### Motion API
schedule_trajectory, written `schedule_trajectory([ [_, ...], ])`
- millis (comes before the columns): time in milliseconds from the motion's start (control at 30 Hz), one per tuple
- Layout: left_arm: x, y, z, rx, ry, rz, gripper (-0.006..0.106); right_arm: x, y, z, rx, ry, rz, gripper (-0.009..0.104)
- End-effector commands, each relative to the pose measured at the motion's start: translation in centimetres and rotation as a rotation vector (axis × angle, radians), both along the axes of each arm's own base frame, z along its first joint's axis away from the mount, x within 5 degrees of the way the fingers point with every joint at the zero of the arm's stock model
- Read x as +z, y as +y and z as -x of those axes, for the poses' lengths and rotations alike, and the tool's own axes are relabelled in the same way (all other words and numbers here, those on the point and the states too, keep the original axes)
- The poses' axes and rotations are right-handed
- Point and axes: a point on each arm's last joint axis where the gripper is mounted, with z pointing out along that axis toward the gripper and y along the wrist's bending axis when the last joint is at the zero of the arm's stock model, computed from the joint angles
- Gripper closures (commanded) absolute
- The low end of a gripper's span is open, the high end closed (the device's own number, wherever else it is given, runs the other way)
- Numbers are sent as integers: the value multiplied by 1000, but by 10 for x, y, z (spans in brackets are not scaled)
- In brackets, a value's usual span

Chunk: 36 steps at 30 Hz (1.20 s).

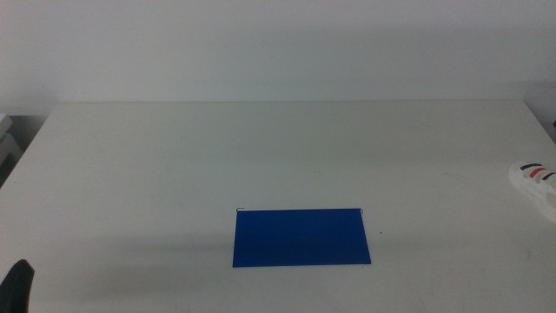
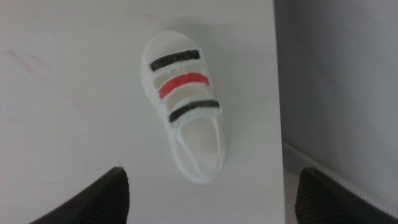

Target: Use one arm to grab the shoe from the table and place it on the mat.

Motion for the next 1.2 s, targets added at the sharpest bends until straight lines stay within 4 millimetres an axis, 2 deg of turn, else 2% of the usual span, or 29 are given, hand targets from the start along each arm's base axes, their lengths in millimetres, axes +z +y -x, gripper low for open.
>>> schedule_trajectory([
  [0,5,-1,1,-15,-84,7,8,13,-7,-10,70,-53,57,8],
  [133,5,-1,1,-15,-84,7,8,-13,-11,-31,194,6,87,8],
  [333,5,-1,1,-15,-84,7,8,-44,-20,-53,267,71,105,8],
  [567,5,-1,1,-15,-84,7,8,-73,-30,-67,254,65,90,13],
  [767,5,-1,1,-15,-84,7,8,-94,-39,-73,247,67,81,21],
  [867,5,-1,1,-15,-84,7,8,-97,-39,-74,267,76,88,36],
  [900,5,-1,1,-15,-84,7,8,-97,-39,-73,270,79,88,45],
  [1033,5,-1,1,-15,-84,7,8,-89,-37,-70,261,86,67,94],
  [1067,5,-1,1,-15,-84,7,8,-87,-35,-69,254,82,58,99],
  [1167,5,-1,1,-15,-84,7,8,-71,-32,-65,232,52,39,99],
])
